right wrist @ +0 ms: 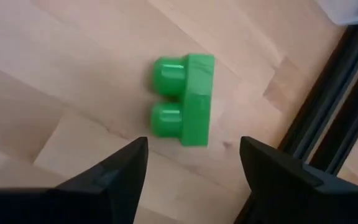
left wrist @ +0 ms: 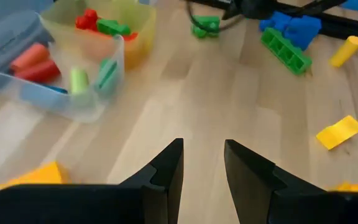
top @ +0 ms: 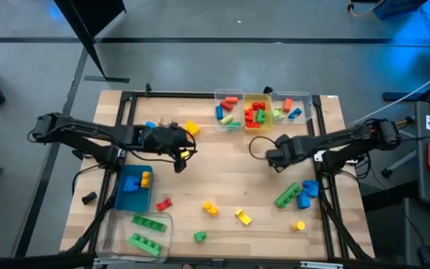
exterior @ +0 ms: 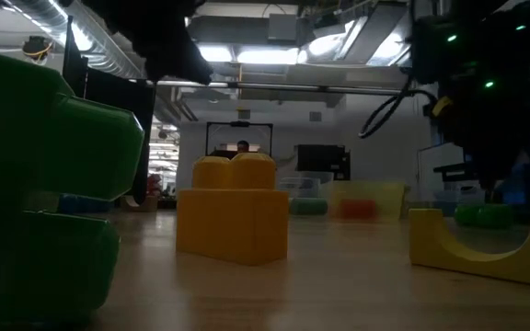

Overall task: Sort blocks by size
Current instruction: Put the green 2 stud game piece into the yellow bin

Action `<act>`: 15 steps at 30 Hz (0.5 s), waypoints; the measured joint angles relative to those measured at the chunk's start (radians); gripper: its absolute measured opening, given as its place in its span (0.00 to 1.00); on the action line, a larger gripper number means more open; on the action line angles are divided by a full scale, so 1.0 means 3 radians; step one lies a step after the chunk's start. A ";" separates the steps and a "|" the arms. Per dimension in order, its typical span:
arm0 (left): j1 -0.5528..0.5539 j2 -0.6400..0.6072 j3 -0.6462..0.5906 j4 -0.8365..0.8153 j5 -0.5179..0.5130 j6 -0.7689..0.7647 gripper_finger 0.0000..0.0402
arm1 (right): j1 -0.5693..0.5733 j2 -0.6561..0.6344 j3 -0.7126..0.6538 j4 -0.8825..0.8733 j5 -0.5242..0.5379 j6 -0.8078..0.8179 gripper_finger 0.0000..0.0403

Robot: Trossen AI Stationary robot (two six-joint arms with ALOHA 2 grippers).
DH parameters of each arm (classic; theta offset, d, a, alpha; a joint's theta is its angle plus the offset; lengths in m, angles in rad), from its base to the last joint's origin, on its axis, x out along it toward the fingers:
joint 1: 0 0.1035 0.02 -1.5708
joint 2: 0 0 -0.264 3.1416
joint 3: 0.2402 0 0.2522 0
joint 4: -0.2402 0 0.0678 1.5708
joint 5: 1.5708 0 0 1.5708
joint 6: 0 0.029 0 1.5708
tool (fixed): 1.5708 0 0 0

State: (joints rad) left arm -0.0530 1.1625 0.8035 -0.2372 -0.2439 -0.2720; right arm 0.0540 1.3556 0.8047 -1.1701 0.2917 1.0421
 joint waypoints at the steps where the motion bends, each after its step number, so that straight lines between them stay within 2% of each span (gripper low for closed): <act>1: -0.0029 0.0001 -0.0046 0.0008 -0.0025 -0.0031 0.25 | -0.0087 0.0000 -0.0001 0.0055 -0.0051 -0.0120 0.64; 7: -0.0170 0.0002 -0.0224 0.0102 -0.0198 -0.0183 0.25 | -0.0514 0.0000 -0.0001 0.0309 -0.0276 -0.0706 0.64; 15: -0.0265 0.0003 -0.0254 0.0226 -0.0225 -0.0177 0.25 | -0.0848 0.0000 -0.0067 0.0393 -0.0370 -0.0921 0.64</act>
State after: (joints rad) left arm -0.1324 1.1633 0.7273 -0.1693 -0.3115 -0.3251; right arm -0.2003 1.3556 0.7846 -1.0522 0.1808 0.7658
